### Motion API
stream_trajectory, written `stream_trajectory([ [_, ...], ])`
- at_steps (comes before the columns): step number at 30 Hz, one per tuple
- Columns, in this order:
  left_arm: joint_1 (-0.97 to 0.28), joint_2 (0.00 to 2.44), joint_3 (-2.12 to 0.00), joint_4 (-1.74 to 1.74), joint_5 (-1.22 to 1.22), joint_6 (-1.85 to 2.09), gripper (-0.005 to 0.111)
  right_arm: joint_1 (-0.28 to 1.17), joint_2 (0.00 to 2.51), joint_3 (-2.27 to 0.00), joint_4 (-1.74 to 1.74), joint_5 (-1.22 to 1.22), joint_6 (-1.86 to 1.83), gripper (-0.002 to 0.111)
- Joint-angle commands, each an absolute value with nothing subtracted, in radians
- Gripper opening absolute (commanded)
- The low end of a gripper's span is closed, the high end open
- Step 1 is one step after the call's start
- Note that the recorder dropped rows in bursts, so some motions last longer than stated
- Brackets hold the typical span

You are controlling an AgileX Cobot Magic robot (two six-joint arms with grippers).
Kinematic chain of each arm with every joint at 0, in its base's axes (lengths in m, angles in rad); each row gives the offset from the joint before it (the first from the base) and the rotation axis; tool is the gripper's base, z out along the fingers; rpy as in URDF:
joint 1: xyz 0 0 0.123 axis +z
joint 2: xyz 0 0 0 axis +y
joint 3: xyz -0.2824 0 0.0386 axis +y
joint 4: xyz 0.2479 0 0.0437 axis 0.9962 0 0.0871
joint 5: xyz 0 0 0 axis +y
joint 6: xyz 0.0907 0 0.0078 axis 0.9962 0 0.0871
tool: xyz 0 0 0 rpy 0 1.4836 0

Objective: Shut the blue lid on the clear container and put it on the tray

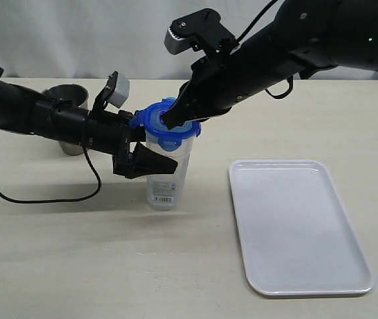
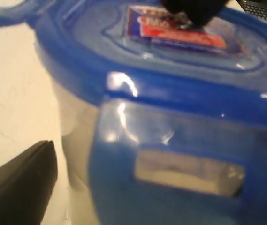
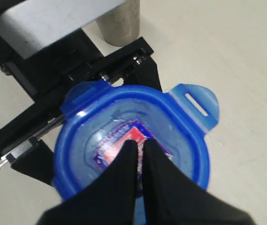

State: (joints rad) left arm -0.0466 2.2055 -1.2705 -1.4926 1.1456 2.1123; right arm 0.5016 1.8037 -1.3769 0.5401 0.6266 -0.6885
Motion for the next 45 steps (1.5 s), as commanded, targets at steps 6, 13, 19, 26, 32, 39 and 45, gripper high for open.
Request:
stream_trajectory([
  [6, -0.048, 2.205, -1.270, -1.538, 1.200, 2.143, 0.063, 0.554, 1.819, -1.371, 0.420, 0.652, -0.626, 0.004],
  [13, -0.053, 2.205, -1.270, -1.502, 1.126, 2.143, 0.031, 0.554, 1.819, -1.371, 0.404, 0.644, -0.605, 0.004],
  [19, -0.053, 2.201, -1.270, -1.405, 1.044, 2.143, 0.000, 0.561, 1.728, -1.371, 0.406, 0.639, -0.793, 0.004],
  [26, -0.060, 2.123, -1.270, -1.325, 1.021, 2.143, 0.000, 0.561, 1.575, -1.371, 0.357, 0.594, -0.826, 0.010],
  [32, -0.096, 2.112, -1.270, -1.294, 1.034, 2.143, 0.000, 0.561, 1.525, -1.371, 0.374, 0.595, -0.823, 0.040],
  [39, -0.108, 2.028, -1.273, -1.240, 1.070, 2.143, 0.000, 0.561, 1.536, -1.366, 0.344, 0.812, -1.164, 0.044],
  [45, -0.108, 2.016, -1.273, -1.152, 1.003, 2.143, 0.000, 0.561, 1.554, -1.366, 0.344, 0.781, -1.362, 0.045],
])
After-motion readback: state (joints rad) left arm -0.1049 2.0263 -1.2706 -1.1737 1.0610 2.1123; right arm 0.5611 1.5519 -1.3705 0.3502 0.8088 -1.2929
